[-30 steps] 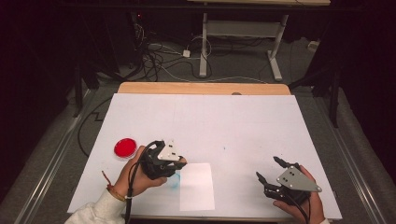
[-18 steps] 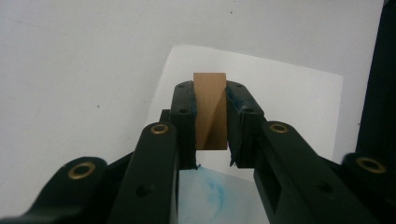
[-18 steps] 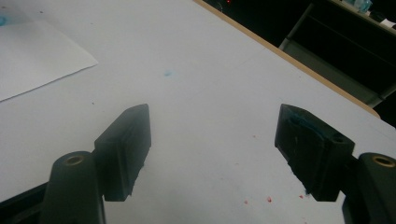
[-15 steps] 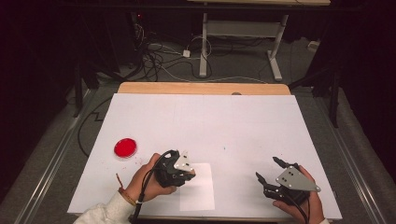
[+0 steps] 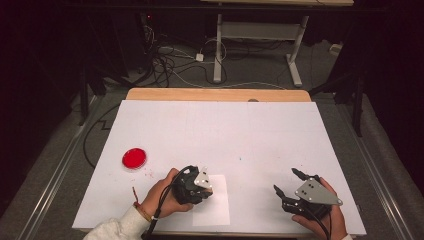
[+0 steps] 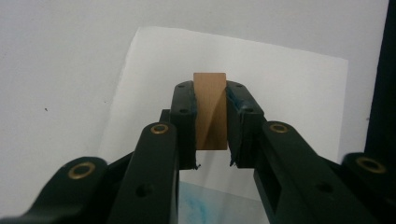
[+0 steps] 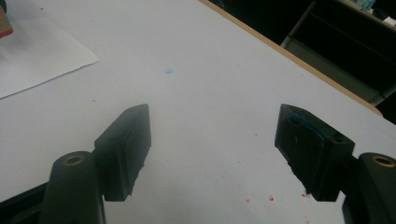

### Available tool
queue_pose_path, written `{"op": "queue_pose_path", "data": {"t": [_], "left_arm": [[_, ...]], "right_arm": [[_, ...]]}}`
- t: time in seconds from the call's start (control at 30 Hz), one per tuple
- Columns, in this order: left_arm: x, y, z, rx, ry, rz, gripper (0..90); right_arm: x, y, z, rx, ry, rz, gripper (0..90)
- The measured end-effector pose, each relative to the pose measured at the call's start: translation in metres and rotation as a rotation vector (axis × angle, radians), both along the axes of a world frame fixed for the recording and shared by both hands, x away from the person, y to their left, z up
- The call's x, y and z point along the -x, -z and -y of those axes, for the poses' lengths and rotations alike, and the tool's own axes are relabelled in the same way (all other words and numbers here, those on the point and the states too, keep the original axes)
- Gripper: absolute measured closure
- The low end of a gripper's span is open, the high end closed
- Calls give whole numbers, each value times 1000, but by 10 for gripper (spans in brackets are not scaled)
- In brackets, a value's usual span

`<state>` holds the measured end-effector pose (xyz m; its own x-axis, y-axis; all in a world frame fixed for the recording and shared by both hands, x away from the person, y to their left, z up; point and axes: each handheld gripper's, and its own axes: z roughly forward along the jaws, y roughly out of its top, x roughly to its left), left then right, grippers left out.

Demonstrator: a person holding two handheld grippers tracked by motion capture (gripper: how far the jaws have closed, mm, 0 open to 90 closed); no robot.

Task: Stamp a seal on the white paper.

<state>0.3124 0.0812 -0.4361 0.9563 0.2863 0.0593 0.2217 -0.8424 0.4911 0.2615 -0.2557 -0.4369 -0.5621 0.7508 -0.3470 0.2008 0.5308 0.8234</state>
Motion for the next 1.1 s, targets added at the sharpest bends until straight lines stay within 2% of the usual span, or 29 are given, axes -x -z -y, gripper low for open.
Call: {"op": "queue_pose_path", "data": {"t": [0.33,0.5,0.6,0.7,0.9,1.1], "left_arm": [[-3,13,6,-42,24,-27,734],[-8,13,6,-38,17,-71,736],[-9,12,8,-56,22,-75,736],[-11,13,7,-51,22,-91,737],[-10,11,11,-83,24,-76,737],[-11,11,12,-89,21,-85,737]], "right_arm": [[0,0,0,8,1,-5,276],[0,0,-1,15,3,-1,278],[0,1,-1,15,4,-3,278],[0,1,-2,18,1,-3,278],[0,1,-3,17,2,-4,278],[0,2,-3,19,1,-6,278]]}}
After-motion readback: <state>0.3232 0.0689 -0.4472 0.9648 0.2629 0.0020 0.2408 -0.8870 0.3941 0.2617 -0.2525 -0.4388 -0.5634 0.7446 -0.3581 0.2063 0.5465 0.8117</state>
